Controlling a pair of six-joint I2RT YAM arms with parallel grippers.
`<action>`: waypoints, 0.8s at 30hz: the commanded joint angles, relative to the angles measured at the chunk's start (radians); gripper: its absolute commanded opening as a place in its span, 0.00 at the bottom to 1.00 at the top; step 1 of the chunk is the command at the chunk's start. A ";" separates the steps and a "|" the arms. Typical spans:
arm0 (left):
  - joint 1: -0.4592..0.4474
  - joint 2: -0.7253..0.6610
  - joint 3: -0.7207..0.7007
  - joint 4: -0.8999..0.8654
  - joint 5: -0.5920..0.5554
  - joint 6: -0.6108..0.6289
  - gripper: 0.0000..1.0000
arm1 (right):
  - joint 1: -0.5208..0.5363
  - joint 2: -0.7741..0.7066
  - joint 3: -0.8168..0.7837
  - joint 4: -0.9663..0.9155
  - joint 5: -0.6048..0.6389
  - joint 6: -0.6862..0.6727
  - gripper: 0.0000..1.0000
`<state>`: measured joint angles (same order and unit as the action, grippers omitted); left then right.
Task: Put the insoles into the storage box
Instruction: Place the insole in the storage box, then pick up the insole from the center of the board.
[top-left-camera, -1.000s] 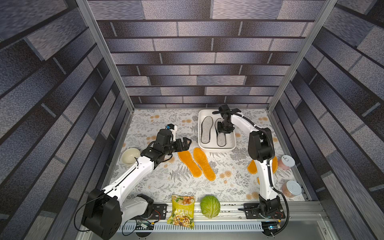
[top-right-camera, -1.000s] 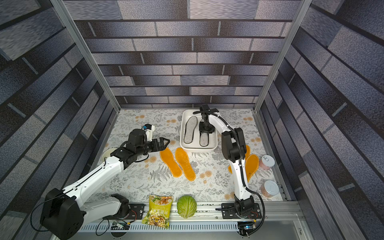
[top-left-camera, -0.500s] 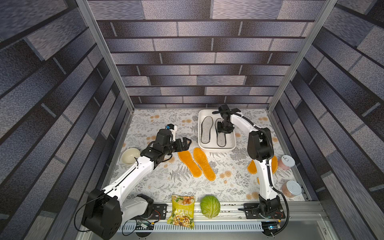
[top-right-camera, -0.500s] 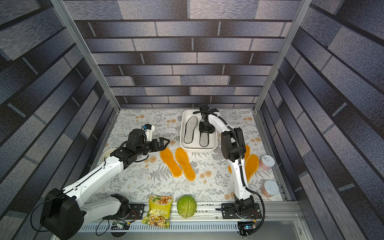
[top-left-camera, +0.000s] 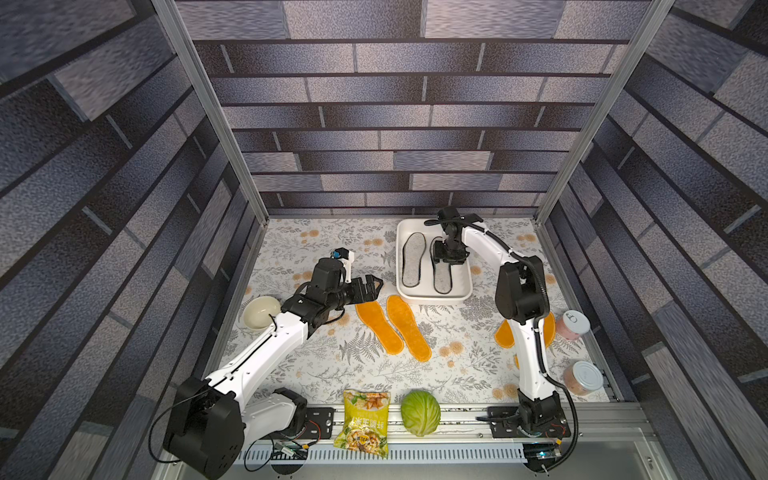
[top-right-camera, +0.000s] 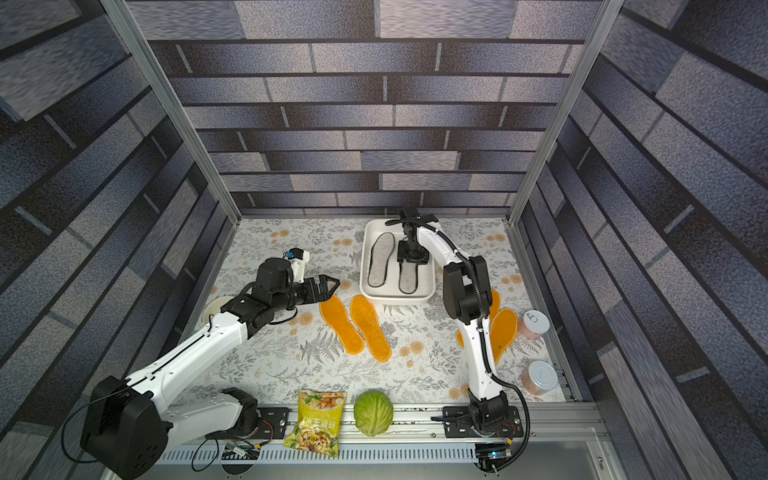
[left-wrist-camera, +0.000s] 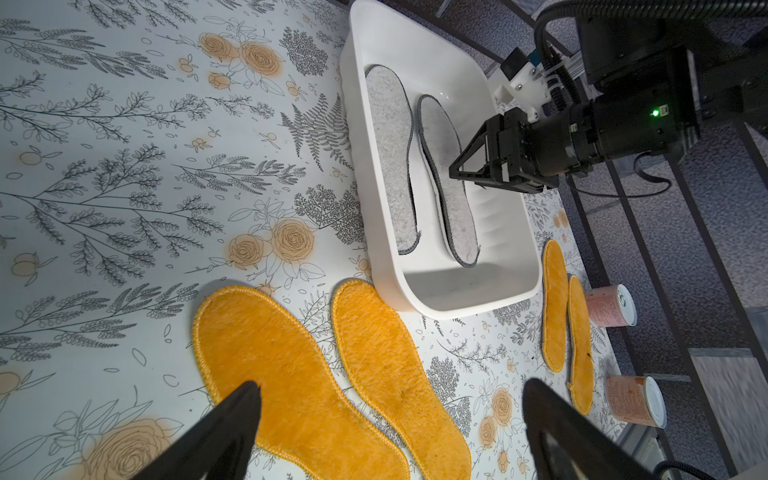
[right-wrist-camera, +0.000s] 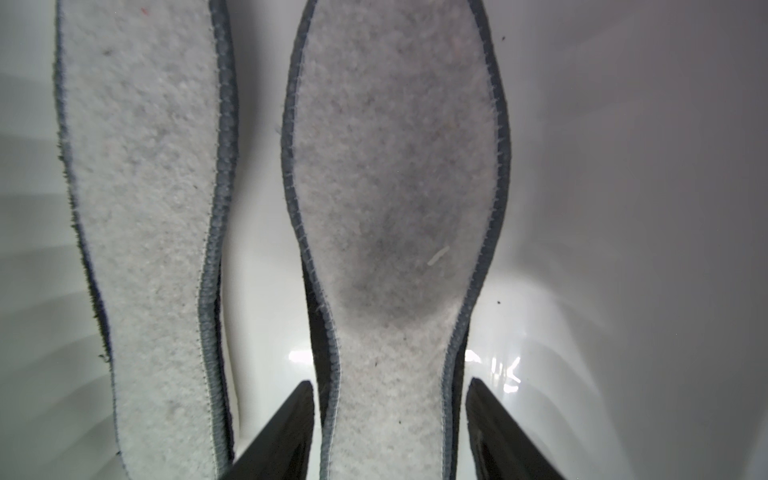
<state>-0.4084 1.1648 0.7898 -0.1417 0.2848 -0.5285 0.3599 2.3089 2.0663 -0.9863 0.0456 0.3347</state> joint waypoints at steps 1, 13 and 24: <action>0.011 0.013 -0.002 0.003 0.011 -0.009 1.00 | 0.004 -0.108 0.014 -0.041 -0.038 -0.040 0.61; 0.104 0.088 -0.010 0.048 0.115 -0.120 1.00 | 0.013 -0.473 -0.278 0.138 -0.316 -0.053 0.62; 0.130 0.142 0.015 -0.069 0.112 -0.169 1.00 | 0.114 -0.692 -0.539 0.294 -0.369 -0.080 0.64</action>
<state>-0.2852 1.2957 0.7895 -0.1493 0.3862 -0.6712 0.4431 1.6619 1.5822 -0.7494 -0.3012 0.2752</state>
